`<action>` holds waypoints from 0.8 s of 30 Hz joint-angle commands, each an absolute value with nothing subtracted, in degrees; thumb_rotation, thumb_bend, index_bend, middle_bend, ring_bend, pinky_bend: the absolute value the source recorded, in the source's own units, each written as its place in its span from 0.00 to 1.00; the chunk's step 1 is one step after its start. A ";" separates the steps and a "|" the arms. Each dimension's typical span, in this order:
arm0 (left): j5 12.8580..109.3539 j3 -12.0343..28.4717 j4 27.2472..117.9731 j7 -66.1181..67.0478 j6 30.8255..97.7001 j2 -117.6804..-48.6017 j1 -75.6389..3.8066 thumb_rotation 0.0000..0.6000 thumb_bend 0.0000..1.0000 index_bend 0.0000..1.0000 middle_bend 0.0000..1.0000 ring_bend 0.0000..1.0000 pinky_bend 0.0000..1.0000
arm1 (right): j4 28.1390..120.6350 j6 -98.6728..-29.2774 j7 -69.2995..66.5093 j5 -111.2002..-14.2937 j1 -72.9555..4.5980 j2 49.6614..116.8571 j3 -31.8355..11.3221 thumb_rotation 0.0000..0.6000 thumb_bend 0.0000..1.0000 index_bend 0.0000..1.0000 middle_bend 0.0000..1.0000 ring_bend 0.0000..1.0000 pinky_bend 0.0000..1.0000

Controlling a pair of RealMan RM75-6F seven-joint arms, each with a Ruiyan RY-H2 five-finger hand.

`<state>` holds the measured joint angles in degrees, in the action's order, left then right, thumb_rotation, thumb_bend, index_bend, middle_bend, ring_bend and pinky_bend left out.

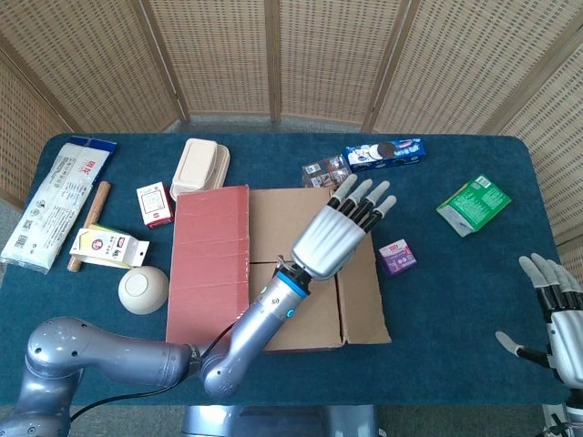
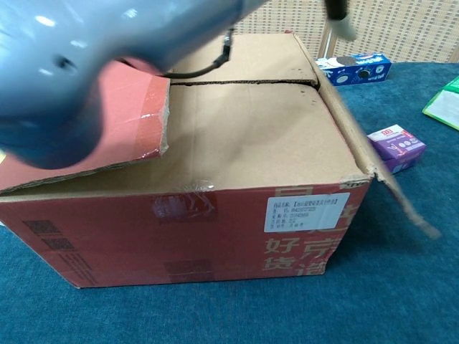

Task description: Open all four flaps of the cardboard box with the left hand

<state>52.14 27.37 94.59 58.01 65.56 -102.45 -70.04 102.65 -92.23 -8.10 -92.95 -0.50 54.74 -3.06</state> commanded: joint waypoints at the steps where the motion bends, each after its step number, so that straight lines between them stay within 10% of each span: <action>1: 41.32 25.33 103.10 67.55 67.00 -96.01 -68.36 1.00 0.00 0.00 0.00 0.00 0.00 | 102.77 -92.21 -7.94 -93.09 -0.51 54.76 -2.98 1.00 0.00 0.00 0.00 0.00 0.09; 24: 17.08 18.07 117.32 76.05 72.89 -80.42 -71.02 1.00 0.00 0.00 0.00 0.00 0.00 | 103.06 -91.93 -7.67 -92.84 -0.60 54.79 -2.89 1.00 0.00 0.00 0.00 0.00 0.09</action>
<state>17.62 18.59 116.71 75.72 72.26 -81.04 -70.66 103.06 -91.94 -7.65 -92.86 -0.59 54.80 -2.87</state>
